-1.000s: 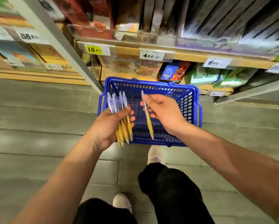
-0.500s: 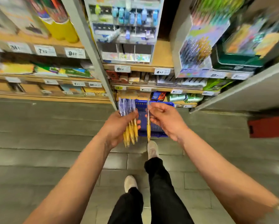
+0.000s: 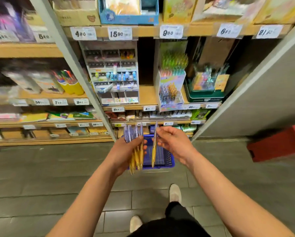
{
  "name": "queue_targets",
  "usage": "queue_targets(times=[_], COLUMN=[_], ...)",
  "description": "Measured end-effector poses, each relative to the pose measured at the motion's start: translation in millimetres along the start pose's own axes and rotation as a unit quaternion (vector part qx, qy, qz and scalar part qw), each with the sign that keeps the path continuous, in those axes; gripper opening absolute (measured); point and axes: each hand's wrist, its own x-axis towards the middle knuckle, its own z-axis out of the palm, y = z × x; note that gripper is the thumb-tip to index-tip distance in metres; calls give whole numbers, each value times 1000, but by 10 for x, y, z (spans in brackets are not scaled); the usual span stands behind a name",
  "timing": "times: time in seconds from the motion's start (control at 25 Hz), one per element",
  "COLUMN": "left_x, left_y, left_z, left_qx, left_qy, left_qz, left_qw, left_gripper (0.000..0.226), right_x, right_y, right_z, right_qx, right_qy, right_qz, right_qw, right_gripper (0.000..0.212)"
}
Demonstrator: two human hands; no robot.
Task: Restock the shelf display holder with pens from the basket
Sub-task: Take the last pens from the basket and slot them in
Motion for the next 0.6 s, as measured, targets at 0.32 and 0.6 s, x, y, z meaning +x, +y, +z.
queue_targets(times=[0.32,0.6], left_x=[85,340], left_y=[14,58], left_z=[907,1533], left_qx=[19,20], left_qy=[19,47], left_qz=[44,58], left_qw=[999,997], left_gripper=[23,20], right_x=[63,373], right_y=[-394,-583], right_z=[-779,-1296], right_qx=[-57,-79], right_qy=[-37,-56], right_qz=[-15,-7], right_qw=[998,995], right_gripper=[14,10])
